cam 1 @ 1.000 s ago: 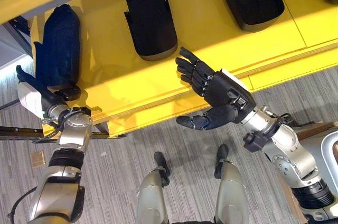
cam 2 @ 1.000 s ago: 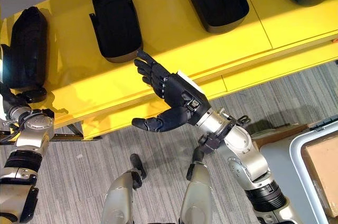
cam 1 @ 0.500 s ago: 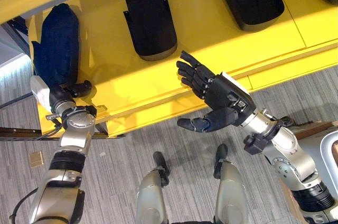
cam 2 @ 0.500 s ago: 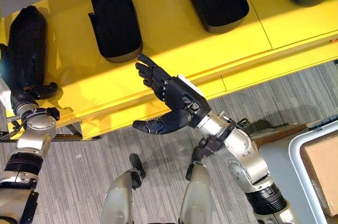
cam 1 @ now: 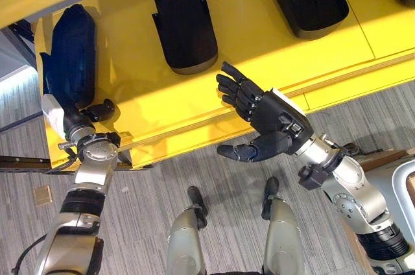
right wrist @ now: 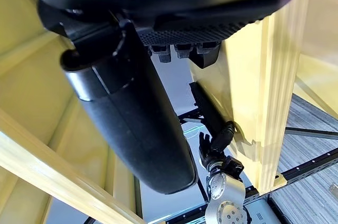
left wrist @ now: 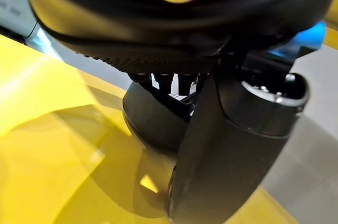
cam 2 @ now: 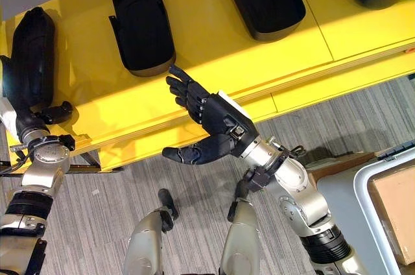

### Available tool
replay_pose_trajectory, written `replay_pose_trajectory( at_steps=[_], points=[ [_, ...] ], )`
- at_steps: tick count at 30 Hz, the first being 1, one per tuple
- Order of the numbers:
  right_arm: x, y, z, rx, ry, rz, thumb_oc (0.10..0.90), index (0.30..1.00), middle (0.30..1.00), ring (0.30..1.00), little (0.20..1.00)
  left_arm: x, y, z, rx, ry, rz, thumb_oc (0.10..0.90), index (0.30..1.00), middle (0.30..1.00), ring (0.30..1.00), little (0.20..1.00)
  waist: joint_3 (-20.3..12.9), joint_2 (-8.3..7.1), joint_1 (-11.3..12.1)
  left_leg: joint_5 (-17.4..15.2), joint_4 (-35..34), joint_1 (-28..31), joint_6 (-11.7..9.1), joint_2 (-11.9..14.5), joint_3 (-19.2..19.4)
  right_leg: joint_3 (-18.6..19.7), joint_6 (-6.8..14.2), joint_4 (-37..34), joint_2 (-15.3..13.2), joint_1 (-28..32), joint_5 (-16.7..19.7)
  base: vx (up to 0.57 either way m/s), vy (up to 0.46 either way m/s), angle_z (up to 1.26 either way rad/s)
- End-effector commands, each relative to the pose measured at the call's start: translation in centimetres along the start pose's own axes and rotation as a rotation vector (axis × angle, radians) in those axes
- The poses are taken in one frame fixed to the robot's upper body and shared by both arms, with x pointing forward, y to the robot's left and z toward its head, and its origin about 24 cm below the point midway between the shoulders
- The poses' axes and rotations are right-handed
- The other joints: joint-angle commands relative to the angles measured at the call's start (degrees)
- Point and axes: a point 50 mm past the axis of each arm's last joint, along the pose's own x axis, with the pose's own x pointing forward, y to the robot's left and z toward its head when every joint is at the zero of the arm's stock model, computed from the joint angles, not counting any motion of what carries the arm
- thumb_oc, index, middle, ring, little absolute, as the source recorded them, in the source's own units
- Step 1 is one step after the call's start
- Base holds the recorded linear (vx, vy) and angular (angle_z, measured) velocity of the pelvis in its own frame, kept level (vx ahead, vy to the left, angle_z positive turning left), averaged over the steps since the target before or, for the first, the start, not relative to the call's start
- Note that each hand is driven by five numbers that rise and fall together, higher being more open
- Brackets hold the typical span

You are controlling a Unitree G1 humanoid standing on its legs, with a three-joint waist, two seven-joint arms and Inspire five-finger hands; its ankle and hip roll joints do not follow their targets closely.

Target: Move parts from the plastic box to the shelf.

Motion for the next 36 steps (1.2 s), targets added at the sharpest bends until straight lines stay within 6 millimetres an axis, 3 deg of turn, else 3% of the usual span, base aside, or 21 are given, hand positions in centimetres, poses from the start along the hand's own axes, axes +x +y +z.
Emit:
replay_pose_trajectory(
  at_steps=[1,11,20,28,36],
  points=[
    [1.0,2.5,6.2,-0.060,-0.376,0.111,0.900,1.000,1.000,1.000,1.000,0.5,1.2,4.2,-0.119,-0.190,0.033,0.900,1.000,1.000,1.000,1.000,-1.73,-2.76,-0.13,-1.60,5.24,-2.47,1.55,-2.17,-1.95,-4.07,-0.54,-2.16,2.85,4.50,-2.60,0.00,0.000,0.00],
    [0.8,2.6,6.2,-0.060,-0.397,0.088,0.900,1.000,1.000,1.000,1.000,-1.9,0.1,5.1,-0.159,-0.273,-0.064,0.900,1.000,1.000,1.000,1.000,-1.31,-3.26,0.86,-1.92,5.44,-2.51,1.66,-2.30,-2.46,-4.77,-0.50,-2.47,2.89,4.97,-2.45,0.00,-0.014,0.00],
    [0.9,2.4,6.0,-0.055,-0.400,0.071,0.900,1.000,1.000,1.000,1.000,-2.6,0.3,5.2,-0.116,-0.306,-0.040,0.900,1.000,1.000,1.000,1.000,-1.12,-3.49,1.48,-2.10,5.89,-2.83,1.63,-2.25,-2.70,-5.25,-0.59,-2.29,2.85,5.06,-2.50,0.00,-0.003,0.01],
    [1.0,2.6,6.1,-0.061,-0.400,0.070,0.900,1.000,1.000,1.000,1.000,-2.0,2.0,4.9,-0.101,-0.328,0.173,0.900,1.000,1.000,1.000,1.000,-1.17,-3.38,1.57,-1.86,5.60,-2.79,1.35,-2.20,-2.74,-5.34,-0.61,-2.35,2.81,5.11,-2.64,0.00,0.000,0.00],
    [1.3,2.7,5.9,-0.061,-0.374,0.088,0.900,1.000,1.000,1.000,1.000,0.3,4.9,5.5,-0.118,-0.340,0.394,0.900,1.000,1.000,1.000,1.000,-1.88,-2.98,0.93,-1.69,5.39,-2.50,1.04,-2.13,-2.13,-4.90,-0.64,-2.05,2.53,5.01,-3.05,0.01,0.032,0.00]
  ],
)
